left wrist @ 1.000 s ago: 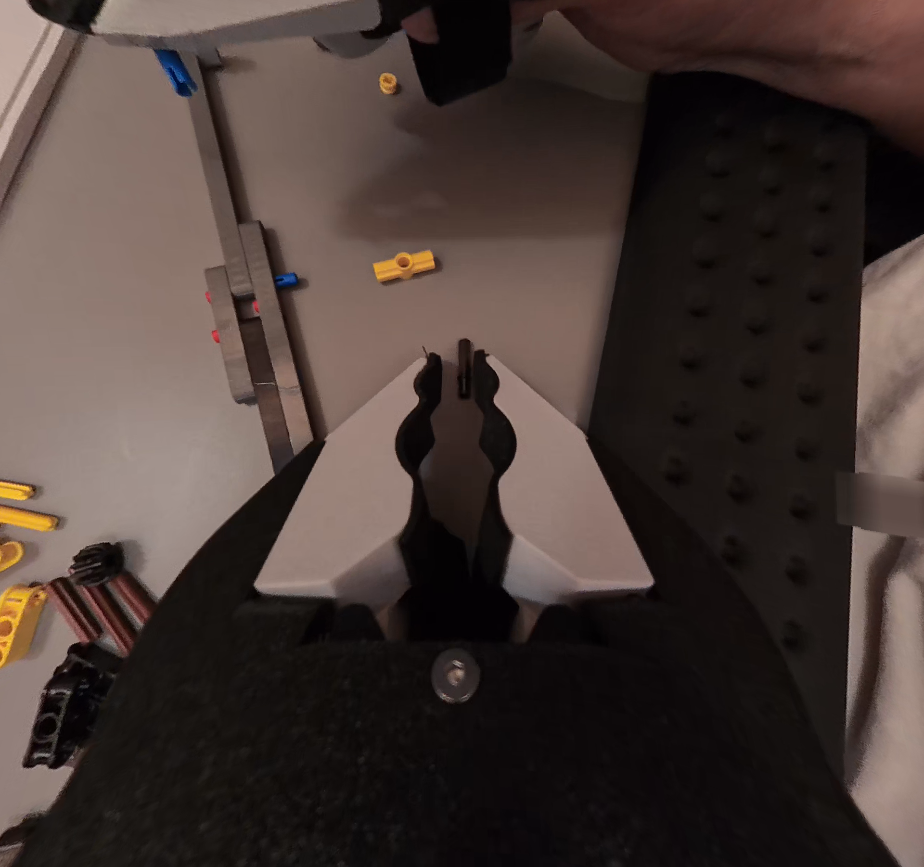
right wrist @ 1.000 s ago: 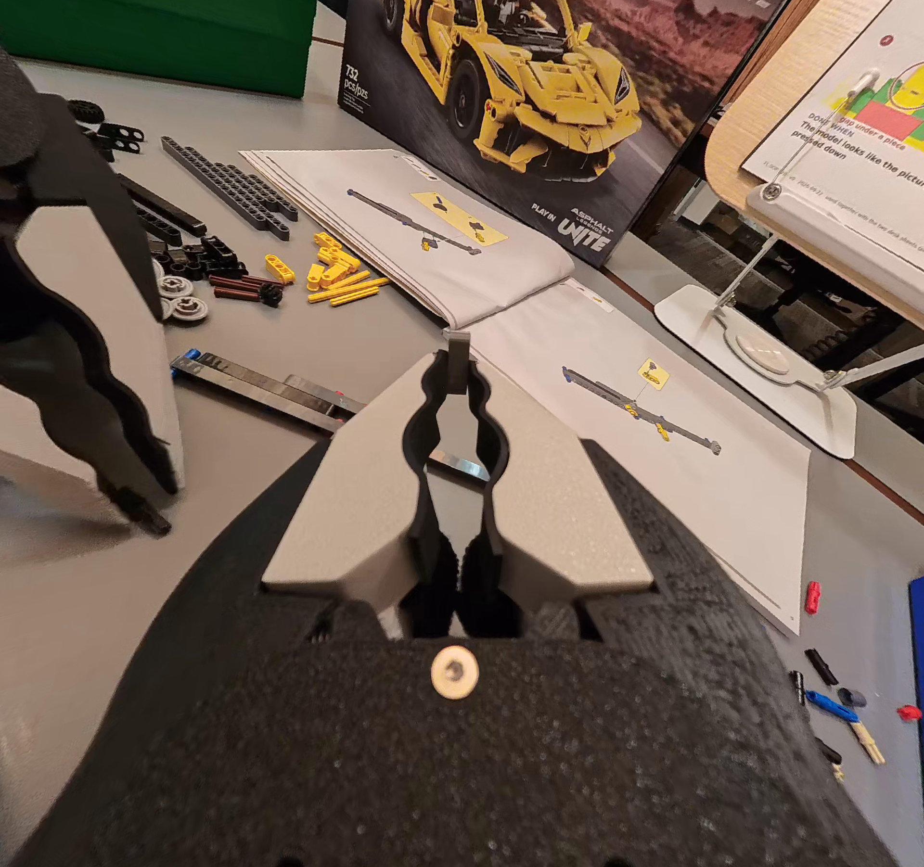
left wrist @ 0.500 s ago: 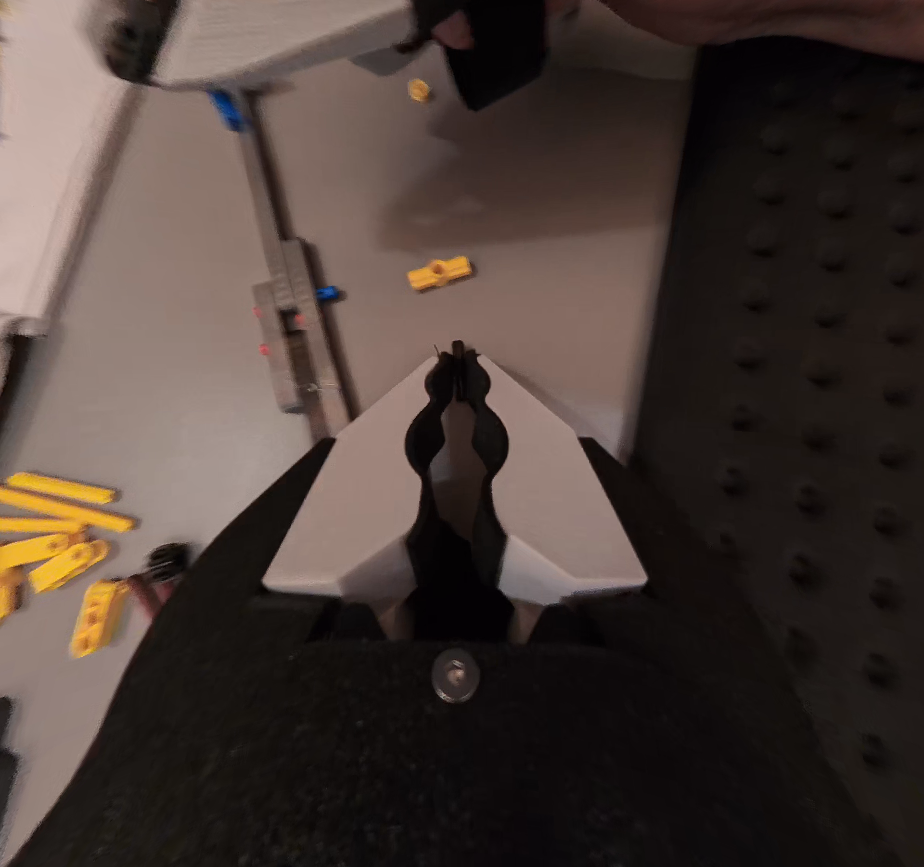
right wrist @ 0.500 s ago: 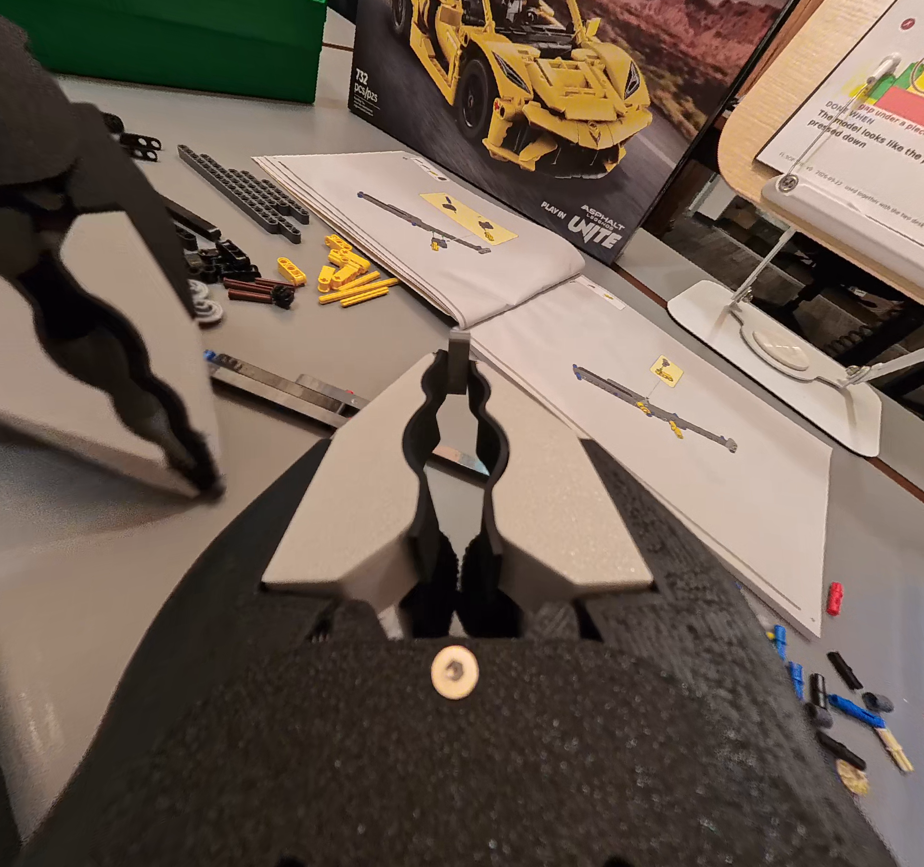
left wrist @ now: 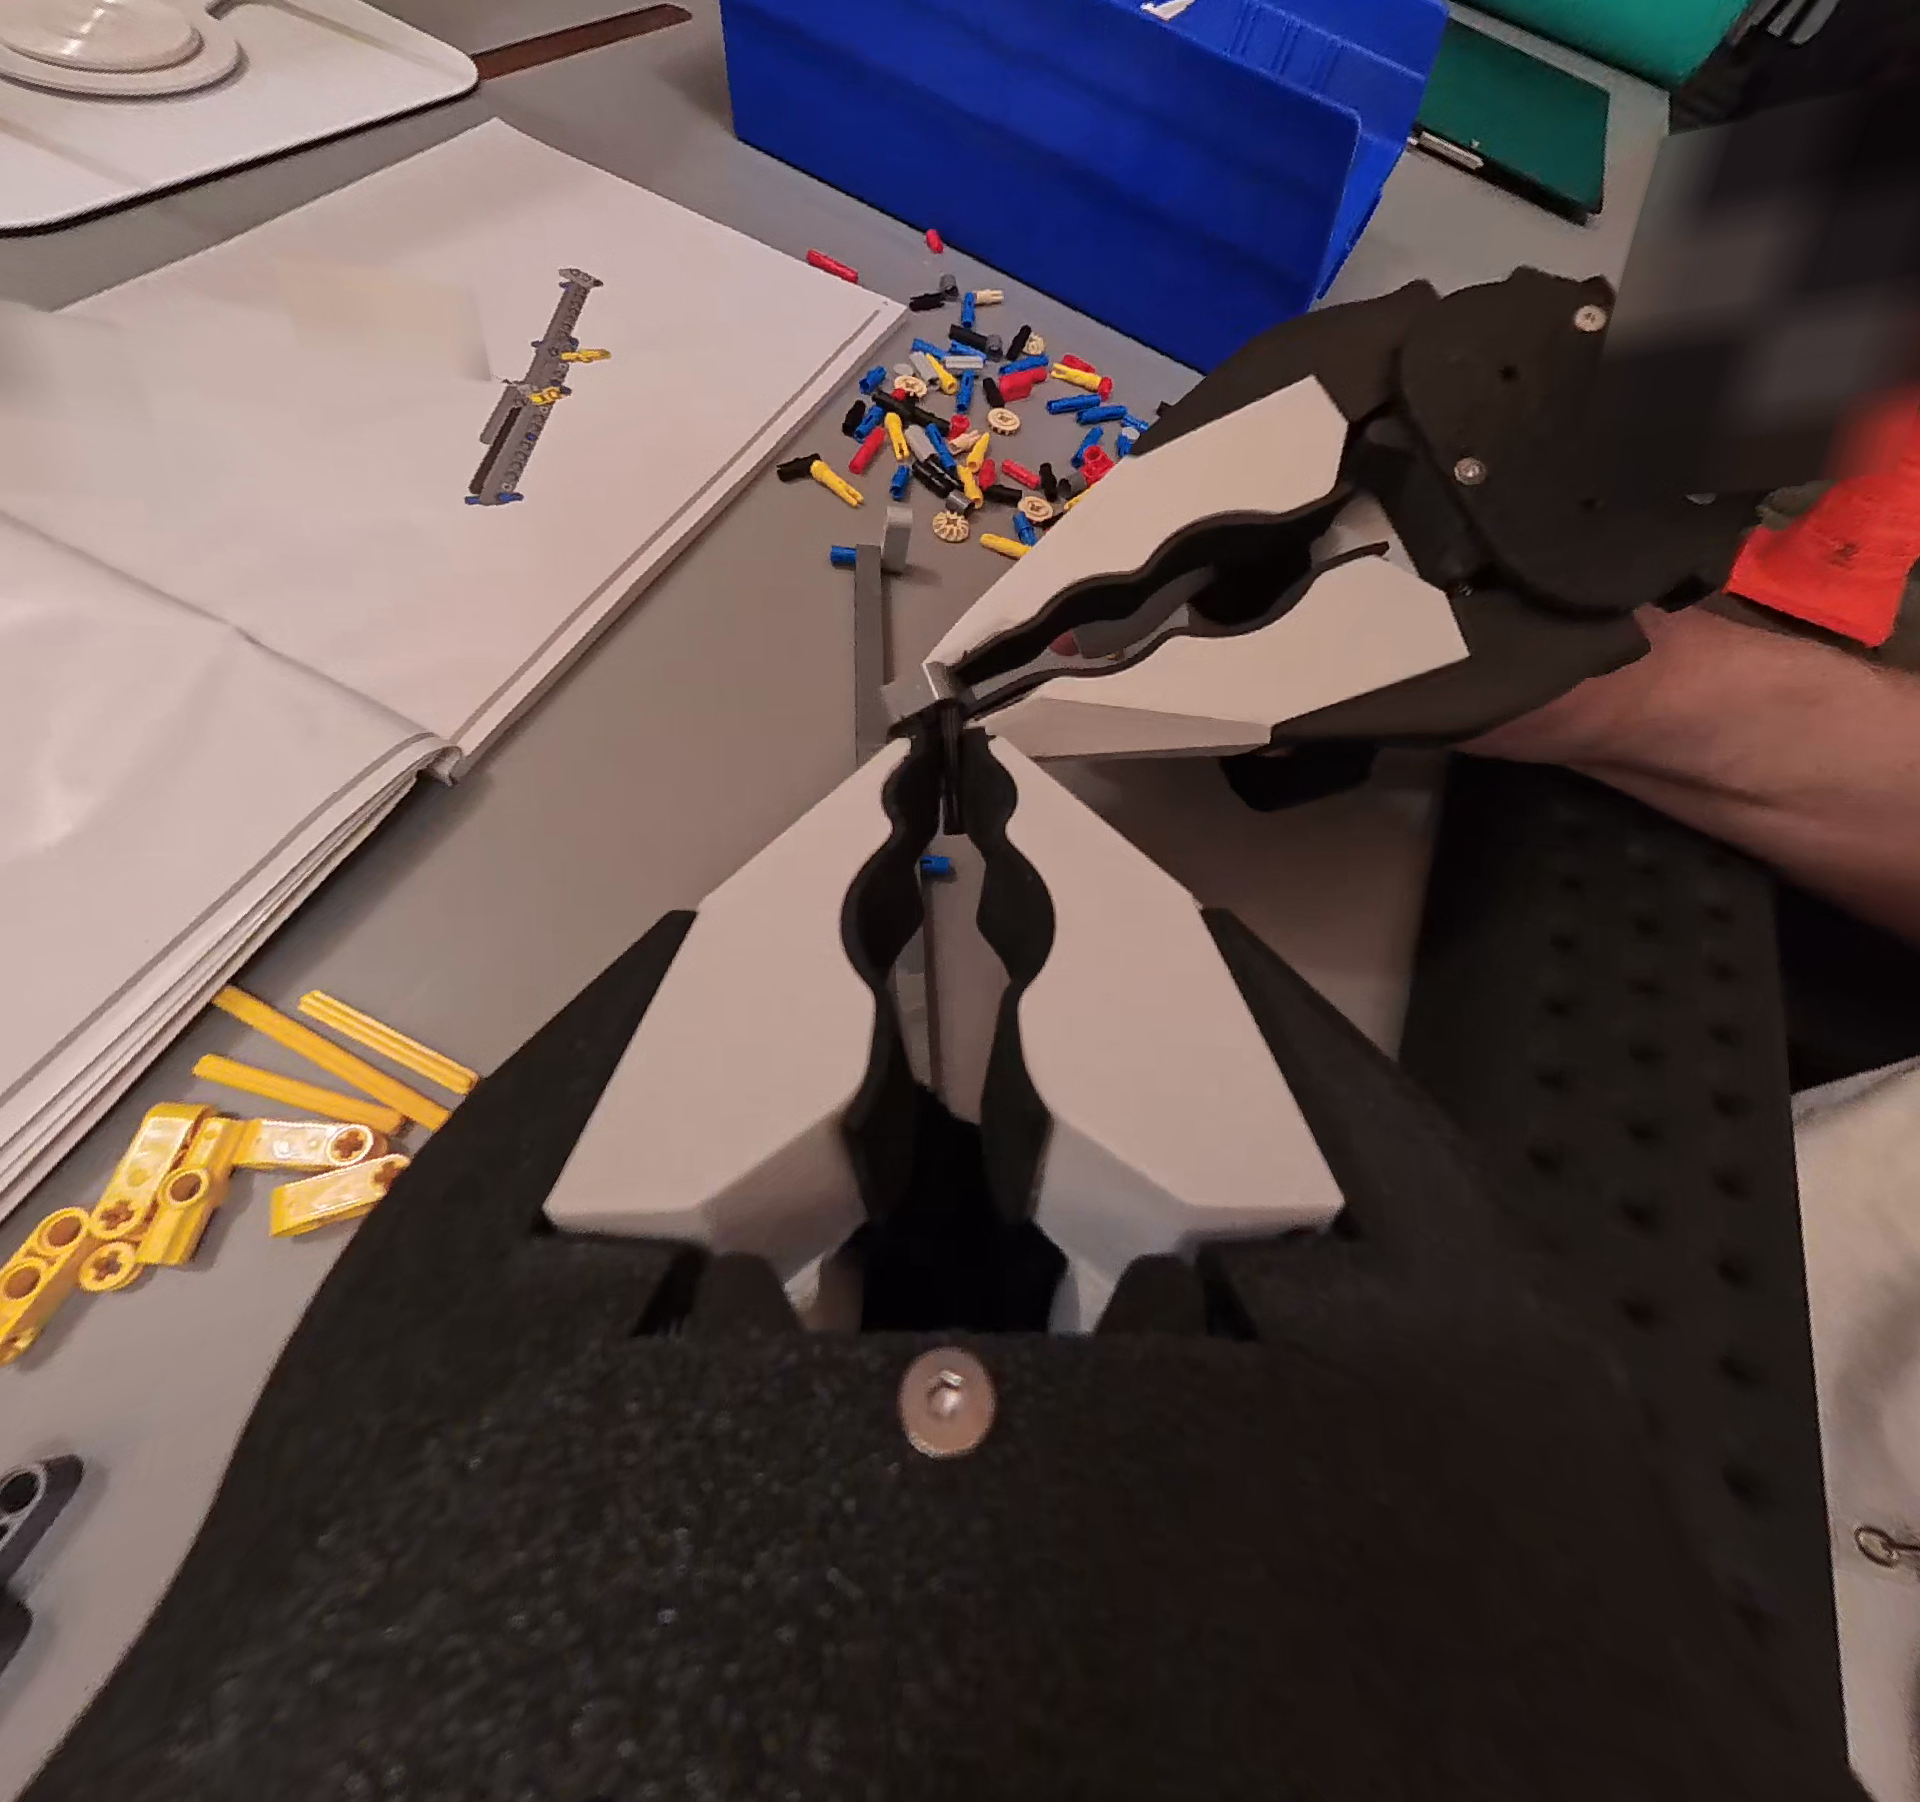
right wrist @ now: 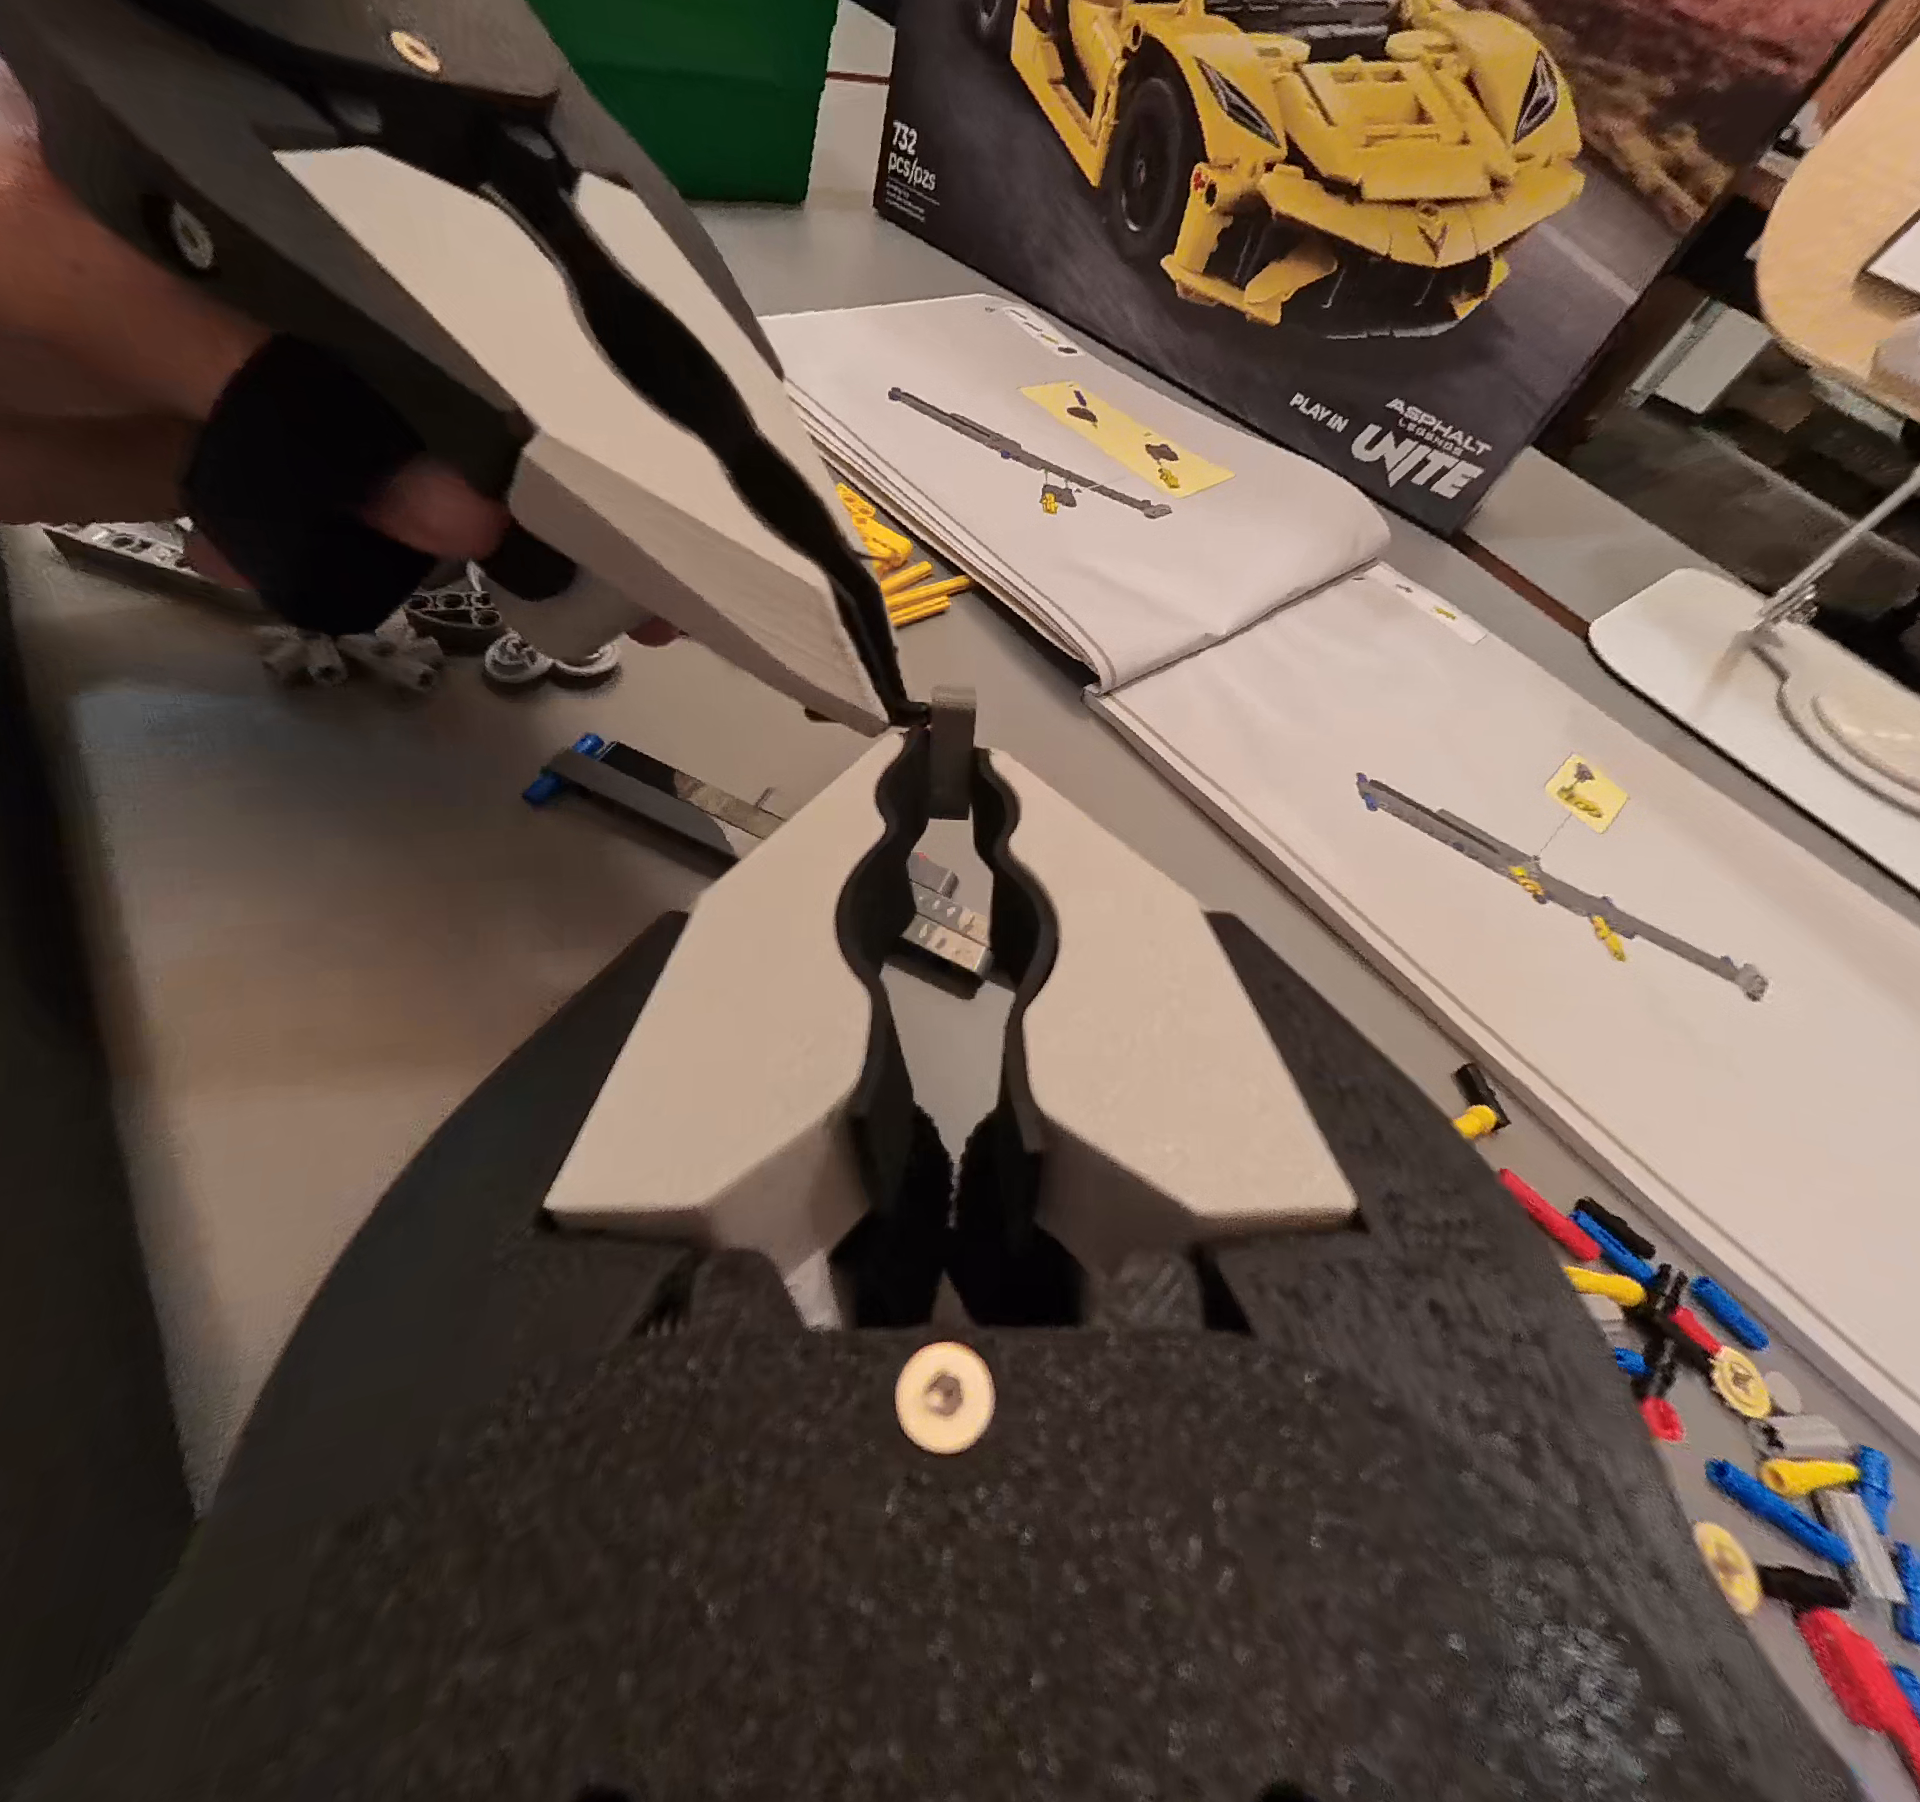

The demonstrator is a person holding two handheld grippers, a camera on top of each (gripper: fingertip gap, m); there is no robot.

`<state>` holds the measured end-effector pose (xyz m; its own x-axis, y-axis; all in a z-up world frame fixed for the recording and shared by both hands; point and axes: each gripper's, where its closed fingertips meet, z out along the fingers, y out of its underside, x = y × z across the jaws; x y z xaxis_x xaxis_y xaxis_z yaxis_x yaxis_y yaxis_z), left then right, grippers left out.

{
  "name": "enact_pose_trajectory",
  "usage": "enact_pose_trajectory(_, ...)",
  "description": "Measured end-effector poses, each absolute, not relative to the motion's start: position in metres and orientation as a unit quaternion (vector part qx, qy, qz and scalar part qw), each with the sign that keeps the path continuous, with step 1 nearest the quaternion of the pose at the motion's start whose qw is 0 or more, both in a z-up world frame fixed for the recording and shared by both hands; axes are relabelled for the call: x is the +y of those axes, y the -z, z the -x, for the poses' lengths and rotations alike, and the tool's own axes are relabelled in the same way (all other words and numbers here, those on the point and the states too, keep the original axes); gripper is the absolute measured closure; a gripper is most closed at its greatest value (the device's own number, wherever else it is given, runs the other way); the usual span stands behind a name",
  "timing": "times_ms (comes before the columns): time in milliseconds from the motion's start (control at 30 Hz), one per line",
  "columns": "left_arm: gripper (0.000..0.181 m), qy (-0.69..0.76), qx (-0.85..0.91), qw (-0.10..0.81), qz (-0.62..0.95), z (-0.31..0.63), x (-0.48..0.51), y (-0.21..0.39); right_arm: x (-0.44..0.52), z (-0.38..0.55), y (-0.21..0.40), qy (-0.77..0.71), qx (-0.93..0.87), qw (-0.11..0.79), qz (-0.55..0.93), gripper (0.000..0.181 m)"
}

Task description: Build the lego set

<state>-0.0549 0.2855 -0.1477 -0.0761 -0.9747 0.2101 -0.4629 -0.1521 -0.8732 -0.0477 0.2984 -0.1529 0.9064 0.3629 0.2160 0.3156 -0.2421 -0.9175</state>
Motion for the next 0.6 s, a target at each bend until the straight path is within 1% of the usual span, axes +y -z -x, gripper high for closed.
enact_pose_trajectory(133,0.179,0.447,0.576,0.287,0.621,0.0552,0.2881,0.1476,0.2984,0.0471,0.1504,-0.016,-0.214,0.581,0.785,0.174)
enact_pose_trajectory(367,0.179,0.484,0.542,0.261,0.635,0.0540,0.2875,0.1449,0.2995,0.0459,0.1478,0.008,-0.222,0.589,0.777,0.174)
enact_pose_trajectory(600,0.178,0.493,0.529,0.243,0.646,0.0535,0.2875,0.1475,0.3014,0.0437,0.1517,0.071,-0.251,0.576,0.775,0.174)
